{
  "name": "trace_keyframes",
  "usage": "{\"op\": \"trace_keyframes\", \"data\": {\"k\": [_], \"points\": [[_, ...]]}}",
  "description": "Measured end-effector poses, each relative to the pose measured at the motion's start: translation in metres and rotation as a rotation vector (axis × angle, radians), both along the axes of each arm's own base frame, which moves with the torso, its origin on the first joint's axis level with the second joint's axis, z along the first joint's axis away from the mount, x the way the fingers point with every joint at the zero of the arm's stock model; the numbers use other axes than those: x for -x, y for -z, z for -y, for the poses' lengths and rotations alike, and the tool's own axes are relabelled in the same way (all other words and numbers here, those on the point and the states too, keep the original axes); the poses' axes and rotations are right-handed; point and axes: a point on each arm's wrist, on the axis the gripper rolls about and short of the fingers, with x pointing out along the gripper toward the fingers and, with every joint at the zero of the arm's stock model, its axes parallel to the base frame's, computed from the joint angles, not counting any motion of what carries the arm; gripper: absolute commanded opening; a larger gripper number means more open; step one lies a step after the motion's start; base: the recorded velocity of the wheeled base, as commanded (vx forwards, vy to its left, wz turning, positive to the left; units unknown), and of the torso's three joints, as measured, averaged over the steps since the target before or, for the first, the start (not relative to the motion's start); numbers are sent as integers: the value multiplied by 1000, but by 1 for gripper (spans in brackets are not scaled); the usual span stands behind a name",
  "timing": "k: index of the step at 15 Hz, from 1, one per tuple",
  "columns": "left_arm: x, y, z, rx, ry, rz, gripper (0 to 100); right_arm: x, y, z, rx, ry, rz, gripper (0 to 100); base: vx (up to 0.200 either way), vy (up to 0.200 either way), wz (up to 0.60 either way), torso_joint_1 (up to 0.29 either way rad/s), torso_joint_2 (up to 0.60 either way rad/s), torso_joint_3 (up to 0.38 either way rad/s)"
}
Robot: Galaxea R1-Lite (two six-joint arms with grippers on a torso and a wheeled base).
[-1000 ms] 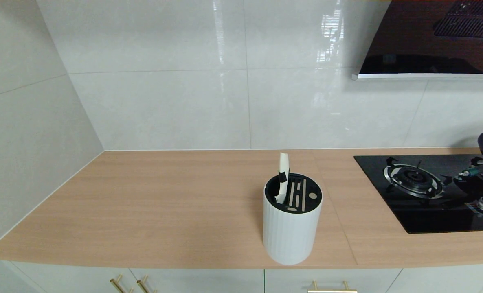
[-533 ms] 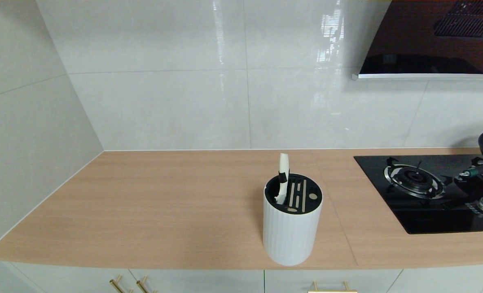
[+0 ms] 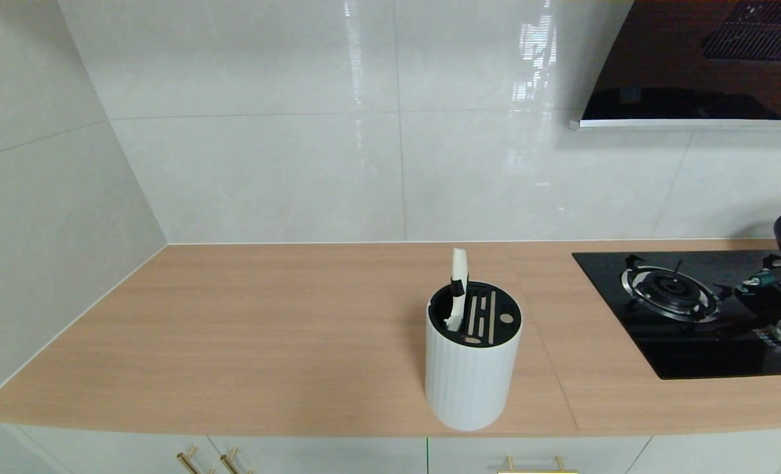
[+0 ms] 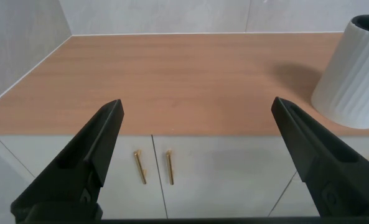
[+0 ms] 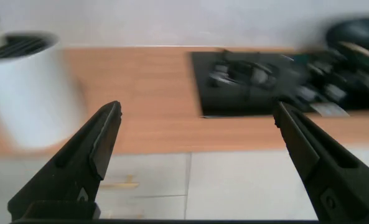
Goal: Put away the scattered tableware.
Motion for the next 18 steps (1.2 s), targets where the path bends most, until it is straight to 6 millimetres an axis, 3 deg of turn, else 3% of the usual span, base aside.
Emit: {"op": "trace_keyframes", "data": {"k": [2,6,7,11,14,18], "points": [[0,0,0,0,0,0,100,0,0,-2,-69,-104,-3,100,0,0,0,0,0,0],[0,0,0,0,0,0,100,1,0,5,-75,211,7,100,0,0,0,0,0,0],[0,0,0,0,0,0,100,1,0,5,-67,207,6,100,0,0,0,0,0,0],[0,0,0,0,0,0,100,0,0,3,-8,131,-7,100,0,0,0,0,0,0],[0,0,0,0,0,0,100,0,0,-2,-13,-106,-9,100,0,0,0,0,0,0],[0,0,0,1,-3,0,100,0,1,3,-104,132,-3,100,0,0,0,0,0,0]]}}
